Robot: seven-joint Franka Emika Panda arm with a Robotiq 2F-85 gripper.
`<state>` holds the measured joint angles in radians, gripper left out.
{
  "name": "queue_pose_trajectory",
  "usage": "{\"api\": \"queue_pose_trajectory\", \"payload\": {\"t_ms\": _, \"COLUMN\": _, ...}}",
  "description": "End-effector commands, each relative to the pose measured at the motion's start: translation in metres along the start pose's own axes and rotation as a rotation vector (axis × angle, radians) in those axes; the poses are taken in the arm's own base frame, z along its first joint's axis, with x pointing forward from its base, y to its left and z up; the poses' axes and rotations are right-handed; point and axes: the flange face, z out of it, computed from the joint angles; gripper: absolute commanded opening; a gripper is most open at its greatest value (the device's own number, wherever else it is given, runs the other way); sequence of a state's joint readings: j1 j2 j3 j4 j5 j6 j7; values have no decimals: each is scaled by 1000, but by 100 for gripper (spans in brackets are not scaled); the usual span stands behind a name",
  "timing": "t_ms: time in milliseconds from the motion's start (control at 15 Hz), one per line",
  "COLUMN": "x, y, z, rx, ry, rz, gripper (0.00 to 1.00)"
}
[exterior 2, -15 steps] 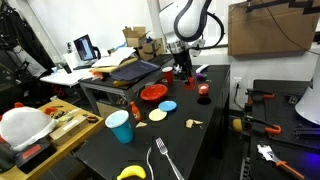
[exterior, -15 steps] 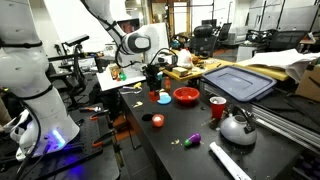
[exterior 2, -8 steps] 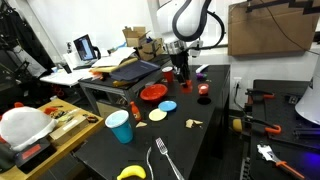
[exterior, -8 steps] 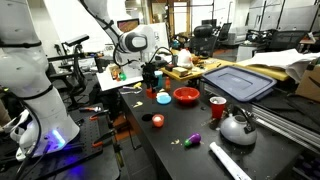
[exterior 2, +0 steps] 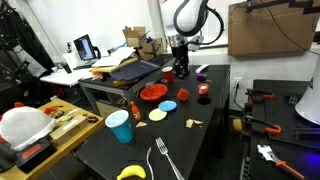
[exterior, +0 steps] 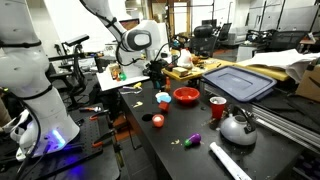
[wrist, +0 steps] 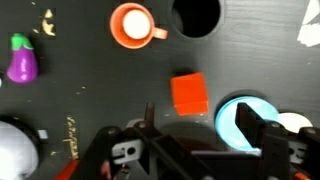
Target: Move the orange object to the left
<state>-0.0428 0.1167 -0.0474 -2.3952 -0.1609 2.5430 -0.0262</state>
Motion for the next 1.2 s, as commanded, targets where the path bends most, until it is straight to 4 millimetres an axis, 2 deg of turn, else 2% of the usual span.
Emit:
{"api": "queue_pose_trajectory", "payload": {"t_ms": 0, "x": -4, "y": 104, "z": -1, "rx": -20, "ry": 19, "rz": 180, "gripper": 100}}
{"api": "queue_pose_trajectory", "payload": {"t_ms": 267, "x": -22, "y": 230, "z": 20, "rx": -25, "ry": -21, "rz": 449, "gripper": 100}}
{"api": "queue_pose_trajectory", "payload": {"t_ms": 400, "x": -20, "y": 279, "z": 35, "rx": -2, "ry": -41, "rz": 567, "gripper": 100}}
{"api": "queue_pose_trajectory", "payload": {"t_ms": 533, "x": -16, "y": 321, "z": 43, "rx": 15, "ry": -52, "rz": 694, "gripper": 100}}
{"api": "queue_pose_trajectory", "payload": {"t_ms": 600, "x": -15, "y": 339, "z": 49, "rx": 20, "ry": -68, "rz": 730, "gripper": 75}}
{"api": "queue_pose_trajectory", "payload": {"t_ms": 667, "x": -11, "y": 352, "z": 52, "rx": 9, "ry": -76, "rz": 755, "gripper": 72}}
{"api": "queue_pose_trajectory", "payload": {"t_ms": 800, "x": 2, "y": 349, "z": 52, "rx": -30, "ry": -76, "rz": 755, "gripper": 56}}
{"api": "queue_pose_trajectory", "payload": {"t_ms": 933, "x": 17, "y": 330, "z": 53, "rx": -13, "ry": -80, "rz": 752, "gripper": 42}}
{"api": "queue_pose_trajectory", "payload": {"t_ms": 1133, "x": 38, "y": 278, "z": 43, "rx": 38, "ry": -104, "rz": 709, "gripper": 19}}
